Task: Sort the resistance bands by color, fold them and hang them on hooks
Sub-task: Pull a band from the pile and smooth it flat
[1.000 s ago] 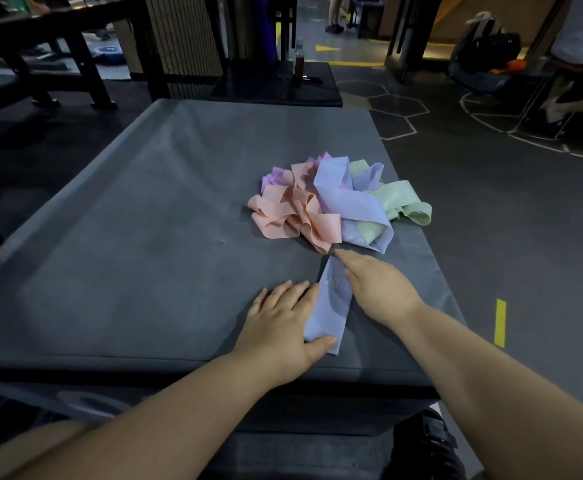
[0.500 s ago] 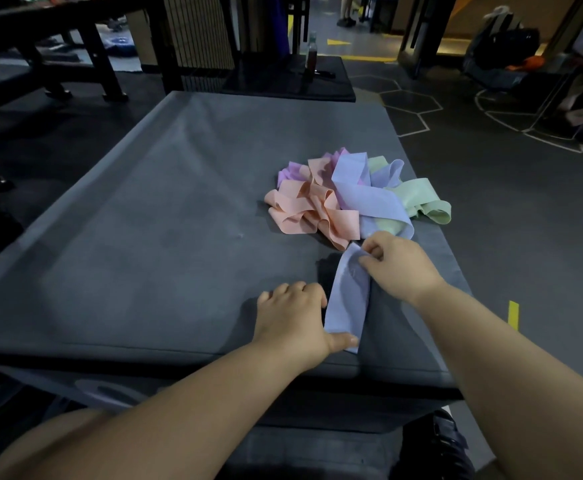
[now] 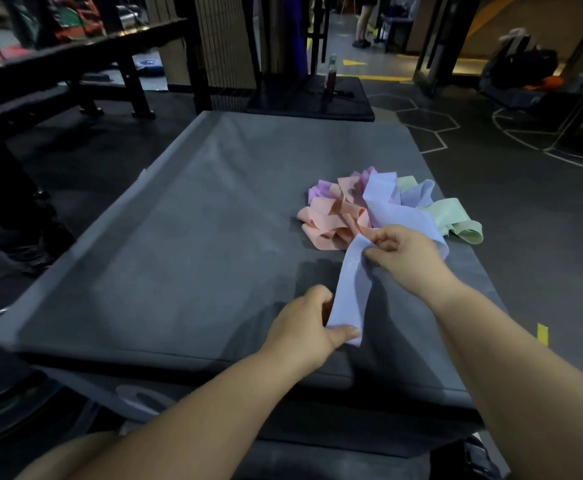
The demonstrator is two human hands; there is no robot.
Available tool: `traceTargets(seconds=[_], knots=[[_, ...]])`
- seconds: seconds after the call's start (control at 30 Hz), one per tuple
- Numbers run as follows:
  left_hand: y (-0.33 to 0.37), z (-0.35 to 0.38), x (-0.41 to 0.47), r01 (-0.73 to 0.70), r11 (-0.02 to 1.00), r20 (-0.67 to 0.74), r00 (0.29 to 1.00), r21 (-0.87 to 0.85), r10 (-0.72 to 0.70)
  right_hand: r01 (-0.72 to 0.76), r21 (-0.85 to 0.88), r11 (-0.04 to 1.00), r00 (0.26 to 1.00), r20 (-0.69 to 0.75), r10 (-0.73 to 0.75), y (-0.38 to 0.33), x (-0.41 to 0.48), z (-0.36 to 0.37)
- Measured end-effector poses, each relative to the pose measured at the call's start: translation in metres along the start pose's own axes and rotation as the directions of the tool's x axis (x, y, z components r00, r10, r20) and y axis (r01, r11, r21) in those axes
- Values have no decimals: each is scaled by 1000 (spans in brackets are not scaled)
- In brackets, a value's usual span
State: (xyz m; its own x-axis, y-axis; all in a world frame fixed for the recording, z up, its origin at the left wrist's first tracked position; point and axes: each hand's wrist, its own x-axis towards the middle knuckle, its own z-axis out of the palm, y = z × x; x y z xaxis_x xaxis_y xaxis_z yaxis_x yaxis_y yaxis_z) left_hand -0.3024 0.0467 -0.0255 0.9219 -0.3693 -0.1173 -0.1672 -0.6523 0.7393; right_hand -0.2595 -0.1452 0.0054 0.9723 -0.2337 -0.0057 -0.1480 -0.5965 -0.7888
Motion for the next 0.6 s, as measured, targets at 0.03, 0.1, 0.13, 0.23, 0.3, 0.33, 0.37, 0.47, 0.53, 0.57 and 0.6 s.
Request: traceTargets(seconds=[0.03,0.1,0.13,0.23,0.3,0.33,0.37,0.47,0.53,0.57,0.6], knots=[[-5,-9,-1,18,998,-15,1000,-54,-19,25,-9,1000,1000,5,-25,-8,2,5],[-18,-29,-5,50,986,-54,997,-158,-59,96,-87,992,995,25,-94,-25,8,20],[-25,-38,-8,73,975,-74,993,-209,-90,130,-136,982,991,37,-126,-34,11,30],[-52,-67,-16,149,952,-138,972,-268,-191,166,-182,969,985,77,-154,-58,22,64],[-72,-82,-22,176,941,-171,958,-289,-232,188,-150,971,978,122,-171,-73,26,90],[-80,-88,-25,184,938,-185,952,-293,-244,185,-142,972,976,141,-165,-79,27,103],[-89,-94,-27,194,939,-199,946,-285,-256,175,-133,975,976,156,-154,-85,28,115],[-110,-110,-34,233,943,-250,923,-236,-291,155,-73,985,972,187,-139,-104,32,150],[-121,-121,-41,259,950,-286,910,-173,-300,146,-43,988,969,209,-134,-114,35,170],[-127,-126,-45,266,953,-307,904,-144,-298,136,-36,990,966,228,-125,-119,36,179],[-132,-131,-48,271,954,-327,897,-130,-299,126,-34,991,962,249,-114,-124,37,187]])
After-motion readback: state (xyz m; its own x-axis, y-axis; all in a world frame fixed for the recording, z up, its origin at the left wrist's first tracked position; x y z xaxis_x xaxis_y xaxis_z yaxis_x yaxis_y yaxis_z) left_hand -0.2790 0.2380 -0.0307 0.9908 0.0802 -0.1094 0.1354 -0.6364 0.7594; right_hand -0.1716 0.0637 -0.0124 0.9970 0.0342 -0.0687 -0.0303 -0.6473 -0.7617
